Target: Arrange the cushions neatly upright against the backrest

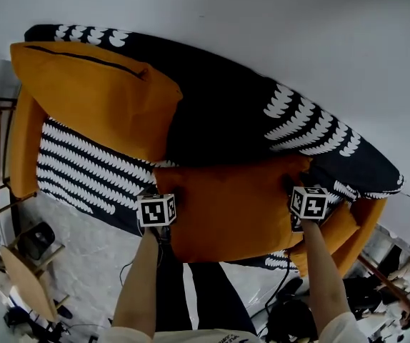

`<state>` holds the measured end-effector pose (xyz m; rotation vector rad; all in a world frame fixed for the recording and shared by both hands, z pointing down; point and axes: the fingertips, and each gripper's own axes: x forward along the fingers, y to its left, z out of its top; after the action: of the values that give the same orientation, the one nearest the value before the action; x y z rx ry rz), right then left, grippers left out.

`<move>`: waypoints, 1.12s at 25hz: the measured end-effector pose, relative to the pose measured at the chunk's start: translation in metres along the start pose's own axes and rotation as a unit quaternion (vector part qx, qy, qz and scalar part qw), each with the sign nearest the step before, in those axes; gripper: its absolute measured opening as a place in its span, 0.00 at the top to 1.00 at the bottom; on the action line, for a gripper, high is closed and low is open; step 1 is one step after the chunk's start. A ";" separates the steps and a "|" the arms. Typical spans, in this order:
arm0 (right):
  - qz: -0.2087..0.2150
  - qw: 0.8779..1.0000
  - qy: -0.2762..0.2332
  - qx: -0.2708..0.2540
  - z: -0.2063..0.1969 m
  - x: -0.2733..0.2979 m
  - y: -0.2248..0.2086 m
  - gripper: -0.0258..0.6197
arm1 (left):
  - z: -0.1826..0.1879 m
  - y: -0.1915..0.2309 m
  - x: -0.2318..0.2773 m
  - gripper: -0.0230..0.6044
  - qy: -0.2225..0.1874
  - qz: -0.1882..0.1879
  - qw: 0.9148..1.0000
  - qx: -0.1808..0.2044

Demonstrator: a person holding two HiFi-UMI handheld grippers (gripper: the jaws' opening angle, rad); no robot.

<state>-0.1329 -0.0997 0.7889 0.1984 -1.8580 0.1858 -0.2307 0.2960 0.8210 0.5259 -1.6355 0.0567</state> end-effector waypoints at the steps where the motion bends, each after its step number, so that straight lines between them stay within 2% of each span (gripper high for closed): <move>1: 0.003 1.000 -0.001 0.001 -0.002 -0.001 -0.001 0.59 | -0.002 -0.003 0.002 0.40 0.004 -0.007 1.000 -0.001; 5: 0.008 1.000 0.007 0.002 0.000 0.009 0.009 0.64 | 0.000 -0.001 0.010 0.46 0.019 -0.034 0.999 -0.002; 8: 0.011 1.000 0.011 0.007 -0.002 0.004 0.005 0.70 | -0.003 -0.013 0.007 0.57 0.026 -0.044 0.999 0.008; 14: 0.008 1.000 0.016 0.017 -0.001 0.002 0.010 0.89 | 0.003 -0.017 0.002 0.75 0.023 -0.048 0.998 0.027; 21: 0.008 1.000 0.000 0.015 -0.008 -0.028 0.010 0.93 | -0.007 -0.028 -0.018 0.80 0.023 -0.051 0.996 0.072; 28: 0.003 0.998 -0.051 0.045 -0.025 -0.088 0.007 0.93 | -0.015 -0.050 -0.068 0.82 -0.011 -0.045 0.993 0.107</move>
<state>-0.0856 -0.0835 0.7115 0.2694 -1.9526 0.2678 -0.1958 0.2768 0.7449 0.7668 -1.6351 0.1602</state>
